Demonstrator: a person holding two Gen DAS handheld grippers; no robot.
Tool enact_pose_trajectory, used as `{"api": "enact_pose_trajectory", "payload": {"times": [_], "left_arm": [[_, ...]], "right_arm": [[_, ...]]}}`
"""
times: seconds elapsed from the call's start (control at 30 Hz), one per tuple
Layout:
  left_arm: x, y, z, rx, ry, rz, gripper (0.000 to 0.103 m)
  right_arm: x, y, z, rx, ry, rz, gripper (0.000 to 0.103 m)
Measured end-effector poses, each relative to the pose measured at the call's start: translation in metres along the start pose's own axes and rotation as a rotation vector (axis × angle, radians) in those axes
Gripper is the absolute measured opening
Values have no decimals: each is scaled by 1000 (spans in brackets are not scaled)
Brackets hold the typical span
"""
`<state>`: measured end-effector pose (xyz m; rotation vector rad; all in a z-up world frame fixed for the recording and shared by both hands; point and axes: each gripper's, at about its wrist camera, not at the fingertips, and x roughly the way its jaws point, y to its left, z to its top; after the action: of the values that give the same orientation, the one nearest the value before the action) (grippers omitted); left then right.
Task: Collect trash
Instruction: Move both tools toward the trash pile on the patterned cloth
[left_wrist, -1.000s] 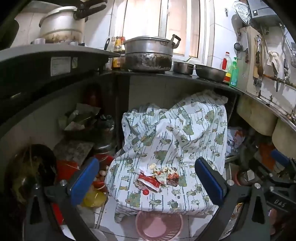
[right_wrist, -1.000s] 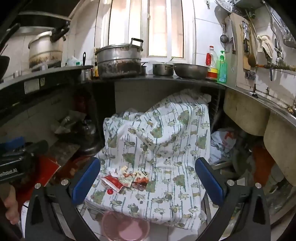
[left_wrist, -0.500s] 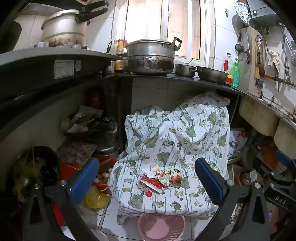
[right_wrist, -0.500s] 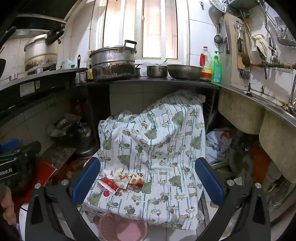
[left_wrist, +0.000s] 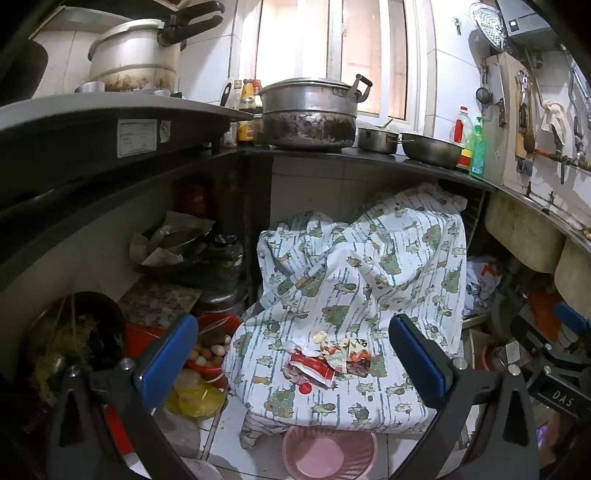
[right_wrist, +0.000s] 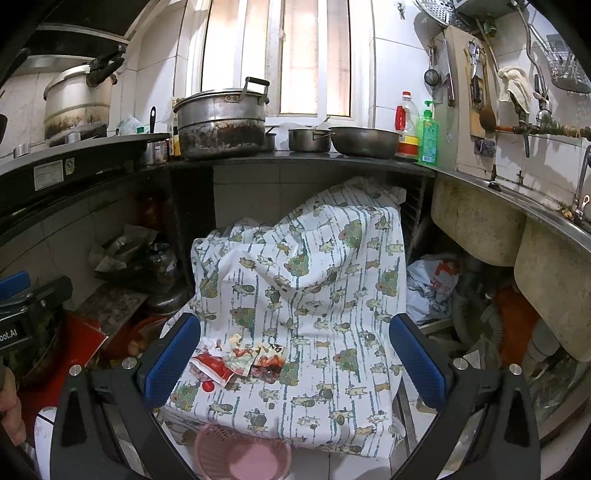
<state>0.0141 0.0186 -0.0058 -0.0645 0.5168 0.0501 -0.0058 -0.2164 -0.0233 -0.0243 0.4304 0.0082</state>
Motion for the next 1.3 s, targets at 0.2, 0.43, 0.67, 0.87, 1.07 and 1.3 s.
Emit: {"api": "enact_pose_trajectory", "payload": {"times": [0.2,0.43,0.67,0.87,1.07,1.3], "left_arm": [[-1,-1,-3,5,-18,38,103],[4,1,-5,-3,4,21,103],[4,1,-6,-1,6,36,103],[4,3,-6,-1,0,47,103],[5,4,-5,-1,-3,62,103],[-2,4,-5,3,-15,52,103]], "right_arm": [[2,-1,-1,0,-1,-2,103],[3,-6,0,5,9,-7,103],[6,-12,2,6,18,-25,103],[7,-12,3,7,16,-24,103],[7,-13,2,8,16,-27,103],[6,-14,2,5,12,-24,103]]}}
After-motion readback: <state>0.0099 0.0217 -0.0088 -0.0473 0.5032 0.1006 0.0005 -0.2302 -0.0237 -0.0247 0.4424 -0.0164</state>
